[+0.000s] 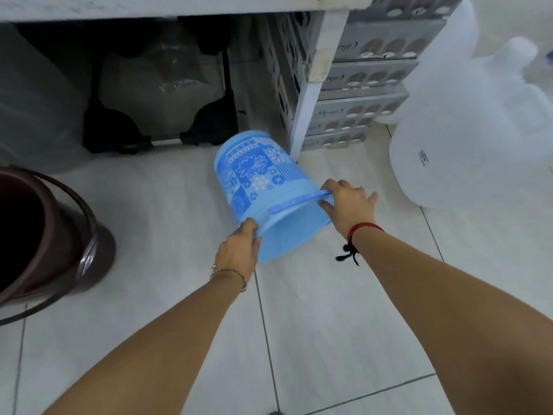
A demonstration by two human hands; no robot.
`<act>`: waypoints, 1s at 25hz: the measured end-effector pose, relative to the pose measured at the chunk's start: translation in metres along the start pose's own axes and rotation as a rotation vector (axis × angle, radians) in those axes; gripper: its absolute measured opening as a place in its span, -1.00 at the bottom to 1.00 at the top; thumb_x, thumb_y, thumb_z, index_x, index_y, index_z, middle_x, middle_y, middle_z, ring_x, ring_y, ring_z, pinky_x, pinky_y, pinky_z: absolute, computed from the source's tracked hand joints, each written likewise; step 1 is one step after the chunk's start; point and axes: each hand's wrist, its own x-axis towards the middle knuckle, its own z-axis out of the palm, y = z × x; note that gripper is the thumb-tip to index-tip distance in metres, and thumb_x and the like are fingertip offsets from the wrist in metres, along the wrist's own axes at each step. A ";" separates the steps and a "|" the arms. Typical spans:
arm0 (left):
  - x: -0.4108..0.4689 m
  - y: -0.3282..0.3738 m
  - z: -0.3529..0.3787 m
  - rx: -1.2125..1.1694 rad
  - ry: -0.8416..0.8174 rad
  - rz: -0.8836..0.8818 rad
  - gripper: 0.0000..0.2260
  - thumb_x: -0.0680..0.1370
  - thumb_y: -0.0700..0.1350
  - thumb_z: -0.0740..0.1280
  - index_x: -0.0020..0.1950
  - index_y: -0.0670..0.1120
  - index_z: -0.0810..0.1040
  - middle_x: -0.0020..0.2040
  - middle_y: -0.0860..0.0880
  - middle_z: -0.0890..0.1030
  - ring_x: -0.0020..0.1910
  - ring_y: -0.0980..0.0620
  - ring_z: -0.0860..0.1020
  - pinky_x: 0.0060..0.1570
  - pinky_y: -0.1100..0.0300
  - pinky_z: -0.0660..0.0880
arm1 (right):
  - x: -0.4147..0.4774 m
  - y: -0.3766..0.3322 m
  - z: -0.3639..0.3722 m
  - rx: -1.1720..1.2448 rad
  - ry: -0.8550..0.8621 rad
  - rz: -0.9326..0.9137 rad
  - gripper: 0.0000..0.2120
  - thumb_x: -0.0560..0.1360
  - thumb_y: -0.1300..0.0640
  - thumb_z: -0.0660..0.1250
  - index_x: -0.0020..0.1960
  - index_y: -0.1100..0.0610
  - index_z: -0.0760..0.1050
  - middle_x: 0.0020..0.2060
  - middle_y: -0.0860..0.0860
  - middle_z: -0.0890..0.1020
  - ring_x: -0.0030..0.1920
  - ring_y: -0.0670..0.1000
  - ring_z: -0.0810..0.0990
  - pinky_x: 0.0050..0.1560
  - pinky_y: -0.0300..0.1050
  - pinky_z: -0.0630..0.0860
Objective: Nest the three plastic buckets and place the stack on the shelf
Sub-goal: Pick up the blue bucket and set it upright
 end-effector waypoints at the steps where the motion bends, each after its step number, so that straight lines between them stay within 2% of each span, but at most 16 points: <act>1: -0.002 -0.006 -0.014 0.003 0.034 0.019 -0.80 0.63 -0.01 0.16 0.19 -0.08 0.38 -0.13 -0.09 0.57 -0.18 -0.19 0.58 -0.20 0.09 0.44 | -0.003 0.000 -0.004 0.022 0.064 -0.038 -0.74 0.59 0.01 0.25 0.27 -0.01 0.46 0.14 0.02 0.59 0.15 0.24 0.56 0.30 0.26 0.40; 3: -0.004 -0.017 -0.043 -0.039 0.079 0.022 -0.79 0.63 0.02 0.15 0.19 -0.04 0.36 -0.23 -0.03 0.56 -0.29 -0.15 0.56 -0.25 0.11 0.44 | -0.003 0.001 -0.016 0.220 0.167 -0.050 -0.67 0.57 0.06 0.29 0.33 -0.01 0.42 0.18 0.04 0.57 0.09 0.18 0.59 0.06 0.04 0.49; 4: -0.004 -0.022 -0.057 -0.100 0.080 -0.005 -0.80 0.62 0.04 0.15 0.19 -0.01 0.36 -0.21 -0.02 0.59 -0.30 -0.13 0.58 -0.24 0.10 0.48 | -0.002 0.001 -0.021 0.359 0.172 -0.002 -0.62 0.56 0.10 0.31 0.37 0.00 0.39 0.22 0.05 0.55 0.10 0.15 0.59 -0.01 -0.02 0.48; 6: -0.002 -0.031 -0.077 -0.302 0.047 -0.090 -0.83 0.62 0.05 0.18 0.17 0.04 0.35 -0.06 0.02 0.66 -0.22 -0.09 0.66 -0.13 0.06 0.60 | 0.001 0.002 -0.026 0.648 0.099 0.178 -0.56 0.55 0.16 0.35 0.40 0.03 0.35 0.26 0.05 0.58 0.09 0.13 0.59 0.02 0.00 0.54; 8: 0.000 -0.035 -0.084 -0.548 0.010 -0.201 -0.87 0.62 0.01 0.21 0.14 0.05 0.35 -0.02 -0.04 0.69 -0.16 -0.05 0.69 -0.04 0.01 0.65 | -0.002 -0.001 -0.021 0.839 -0.038 0.363 -0.57 0.54 0.20 0.37 0.38 0.07 0.37 0.22 0.12 0.62 0.04 0.17 0.62 0.08 0.12 0.61; 10: 0.004 -0.035 -0.082 -0.753 -0.013 -0.344 -0.89 0.63 -0.05 0.22 0.14 0.02 0.35 -0.07 -0.10 0.68 -0.19 -0.03 0.69 -0.04 0.03 0.67 | -0.009 -0.009 -0.008 1.024 -0.119 0.461 -0.56 0.55 0.21 0.37 0.40 0.08 0.39 0.20 0.15 0.61 0.07 0.23 0.65 -0.07 0.17 0.66; 12: 0.011 -0.032 -0.079 -0.883 -0.032 -0.463 -0.88 0.64 -0.07 0.21 0.15 0.00 0.34 -0.06 -0.10 0.65 -0.20 -0.04 0.69 -0.19 0.09 0.68 | -0.016 -0.019 0.002 1.130 -0.050 0.464 -0.54 0.56 0.19 0.37 0.44 0.08 0.40 0.17 0.11 0.61 0.02 0.21 0.66 -0.24 0.08 0.68; 13: 0.014 -0.032 -0.080 -0.932 -0.045 -0.503 -0.88 0.64 -0.07 0.21 0.16 0.01 0.34 -0.04 -0.09 0.64 -0.21 -0.06 0.69 -0.28 0.13 0.67 | -0.018 -0.022 0.005 1.121 0.006 0.462 -0.53 0.56 0.17 0.37 0.45 0.09 0.42 0.16 0.10 0.62 0.00 0.19 0.67 -0.23 0.08 0.69; 15: 0.021 -0.031 -0.083 -0.977 -0.082 -0.540 -0.85 0.63 -0.06 0.22 0.18 0.00 0.35 0.00 -0.13 0.63 -0.22 -0.09 0.69 -0.37 0.13 0.65 | -0.018 -0.026 0.007 1.053 0.093 0.490 -0.55 0.55 0.13 0.37 0.43 0.10 0.46 0.11 0.08 0.65 -0.01 0.18 0.70 -0.08 0.18 0.70; 18: 0.025 -0.025 -0.086 -0.954 -0.116 -0.562 -0.77 0.63 -0.06 0.23 0.28 -0.04 0.35 0.08 -0.21 0.63 -0.25 -0.12 0.67 -0.35 0.06 0.66 | -0.016 -0.025 0.005 0.919 0.090 0.550 -0.61 0.54 0.10 0.35 0.35 0.15 0.52 0.09 0.15 0.69 -0.01 0.23 0.71 0.06 0.21 0.66; 20: 0.027 -0.020 -0.086 -0.971 -0.131 -0.587 -0.73 0.63 -0.06 0.24 0.31 -0.05 0.34 0.14 -0.24 0.61 -0.24 -0.14 0.65 -0.24 -0.03 0.66 | -0.018 -0.021 0.003 0.930 0.021 0.610 -0.61 0.55 0.13 0.35 0.36 0.18 0.49 0.16 0.20 0.66 0.04 0.27 0.70 0.07 0.25 0.65; 22: 0.027 -0.017 -0.089 -0.977 -0.166 -0.614 -0.69 0.63 -0.03 0.22 0.35 -0.02 0.31 0.21 -0.23 0.58 -0.16 -0.14 0.64 -0.08 -0.11 0.62 | -0.025 -0.021 -0.001 1.018 -0.042 0.650 -0.50 0.57 0.11 0.36 0.47 0.19 0.38 0.28 0.20 0.60 0.15 0.26 0.66 0.07 0.24 0.65; 23: 0.026 -0.018 -0.091 -0.926 -0.184 -0.609 -0.65 0.63 0.02 0.20 0.40 0.01 0.28 0.26 -0.20 0.56 -0.05 -0.14 0.63 0.02 -0.11 0.60 | -0.031 -0.023 -0.003 1.038 -0.054 0.649 -0.42 0.57 0.06 0.36 0.52 0.18 0.29 0.36 0.18 0.54 0.24 0.25 0.62 0.11 0.23 0.63; 25: 0.017 -0.024 -0.095 -0.717 -0.219 -0.538 -0.52 0.62 0.13 0.15 0.51 0.05 0.19 0.39 -0.15 0.47 0.21 -0.13 0.55 0.22 0.03 0.49 | -0.047 -0.030 -0.005 0.974 -0.014 0.641 -0.30 0.59 -0.08 0.29 0.59 0.20 0.15 0.50 0.17 0.39 0.43 0.22 0.45 0.35 0.19 0.48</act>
